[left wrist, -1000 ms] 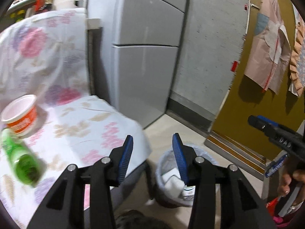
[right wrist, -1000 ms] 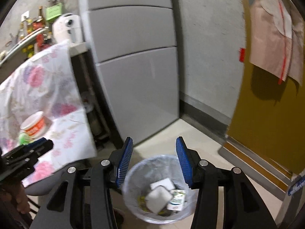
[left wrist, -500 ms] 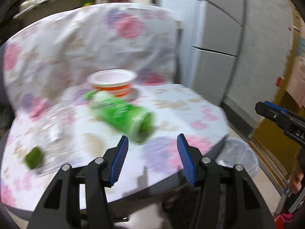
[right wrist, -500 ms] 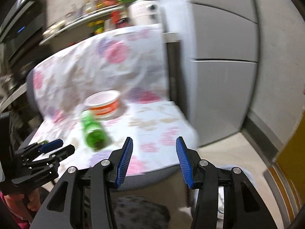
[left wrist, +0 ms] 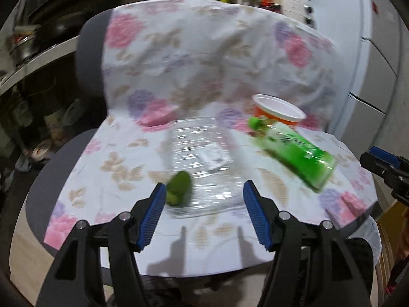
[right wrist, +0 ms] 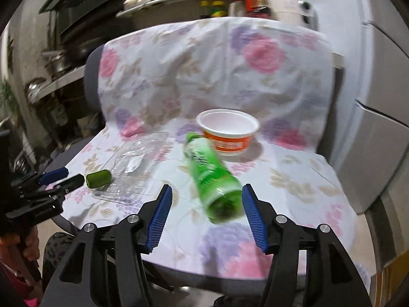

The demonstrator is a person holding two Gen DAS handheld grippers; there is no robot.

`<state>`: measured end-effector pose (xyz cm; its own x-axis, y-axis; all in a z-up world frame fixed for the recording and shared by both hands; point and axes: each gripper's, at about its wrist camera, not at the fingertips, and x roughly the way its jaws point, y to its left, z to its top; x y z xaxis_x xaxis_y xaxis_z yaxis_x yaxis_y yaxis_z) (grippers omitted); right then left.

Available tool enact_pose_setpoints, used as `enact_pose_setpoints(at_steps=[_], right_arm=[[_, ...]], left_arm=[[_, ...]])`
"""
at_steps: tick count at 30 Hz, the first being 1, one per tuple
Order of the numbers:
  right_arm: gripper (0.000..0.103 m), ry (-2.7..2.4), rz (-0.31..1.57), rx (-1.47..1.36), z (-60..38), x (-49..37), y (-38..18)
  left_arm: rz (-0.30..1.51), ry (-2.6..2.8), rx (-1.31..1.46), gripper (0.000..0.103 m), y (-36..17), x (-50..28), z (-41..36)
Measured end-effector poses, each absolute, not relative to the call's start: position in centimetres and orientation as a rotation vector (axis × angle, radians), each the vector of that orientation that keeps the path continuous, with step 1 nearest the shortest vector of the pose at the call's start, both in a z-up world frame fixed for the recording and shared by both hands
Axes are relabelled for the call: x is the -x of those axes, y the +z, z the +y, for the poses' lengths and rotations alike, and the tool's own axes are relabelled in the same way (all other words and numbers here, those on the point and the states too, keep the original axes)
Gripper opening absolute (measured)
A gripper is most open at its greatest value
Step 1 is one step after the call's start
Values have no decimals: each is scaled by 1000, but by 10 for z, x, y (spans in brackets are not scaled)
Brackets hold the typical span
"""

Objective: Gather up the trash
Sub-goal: 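Move both open tools back to the trash on the chair, then grasp the green cucumber with the left tool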

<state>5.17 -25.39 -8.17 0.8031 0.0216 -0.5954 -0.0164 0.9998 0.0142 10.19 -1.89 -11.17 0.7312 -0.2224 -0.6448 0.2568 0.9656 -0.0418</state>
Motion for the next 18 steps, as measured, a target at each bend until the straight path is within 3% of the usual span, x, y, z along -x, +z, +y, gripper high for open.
enact_pose_setpoints(at_steps=[15,18], right_arm=[[60,31,651,-35,-248,-75,-100],[60,26,651,-37,-250,-75,-100]], left_arm=[[788,-248,-82,58,-150,-147,-7],[811,-253,-108,48,-156,-154,-13]])
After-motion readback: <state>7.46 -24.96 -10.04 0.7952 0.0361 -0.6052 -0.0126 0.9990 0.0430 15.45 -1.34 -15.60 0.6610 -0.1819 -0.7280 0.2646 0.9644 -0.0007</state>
